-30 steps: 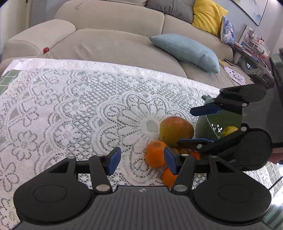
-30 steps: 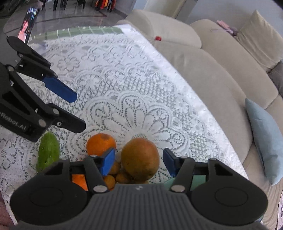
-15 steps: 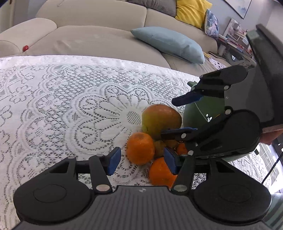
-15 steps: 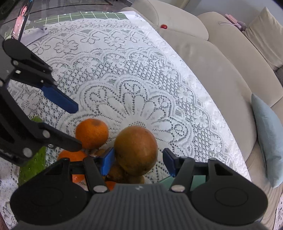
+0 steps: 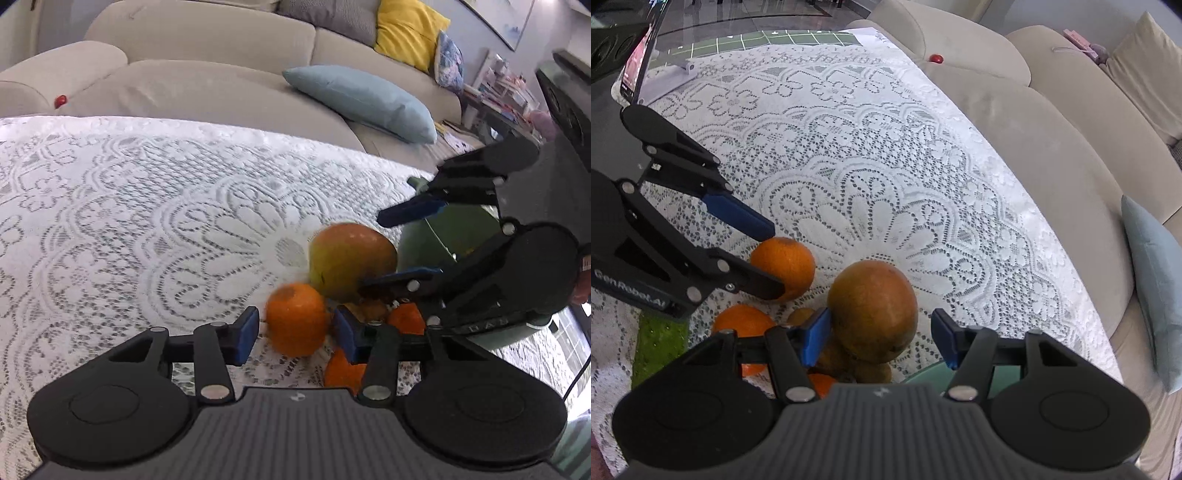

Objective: Organize fruits
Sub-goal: 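Grasp the mango with the right gripper while the left gripper grasps another orange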

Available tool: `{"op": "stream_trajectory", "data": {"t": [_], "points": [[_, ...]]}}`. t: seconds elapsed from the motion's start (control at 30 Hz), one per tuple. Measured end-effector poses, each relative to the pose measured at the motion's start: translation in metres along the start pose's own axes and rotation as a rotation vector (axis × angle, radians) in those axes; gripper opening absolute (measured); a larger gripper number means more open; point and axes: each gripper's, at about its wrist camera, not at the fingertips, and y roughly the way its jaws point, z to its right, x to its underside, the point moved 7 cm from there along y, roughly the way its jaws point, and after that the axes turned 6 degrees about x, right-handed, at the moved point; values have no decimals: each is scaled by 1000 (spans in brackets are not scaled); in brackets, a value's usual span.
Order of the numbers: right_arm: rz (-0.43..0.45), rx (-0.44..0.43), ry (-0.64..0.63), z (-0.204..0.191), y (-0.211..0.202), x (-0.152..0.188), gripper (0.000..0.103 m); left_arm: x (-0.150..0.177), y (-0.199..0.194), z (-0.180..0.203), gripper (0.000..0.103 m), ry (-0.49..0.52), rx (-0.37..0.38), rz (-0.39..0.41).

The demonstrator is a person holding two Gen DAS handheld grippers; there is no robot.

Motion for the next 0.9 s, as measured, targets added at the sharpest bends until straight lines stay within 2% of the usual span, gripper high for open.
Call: {"op": "stream_trajectory", "data": {"t": [0.13, 0.2, 0.33, 0.9], "points": [[-6, -32, 20, 0, 3, -2, 57, 3, 9, 2, 50, 47, -55, -15], [-11, -51, 36, 1, 6, -3, 57, 4, 11, -1, 49, 37, -66, -14], [-31, -82, 68, 1, 14, -6, 57, 3, 8, -9, 48, -21, -34, -4], [-66, -131, 176, 3, 34, -12, 59, 2, 7, -14, 48, -85, -7, 34]]}}
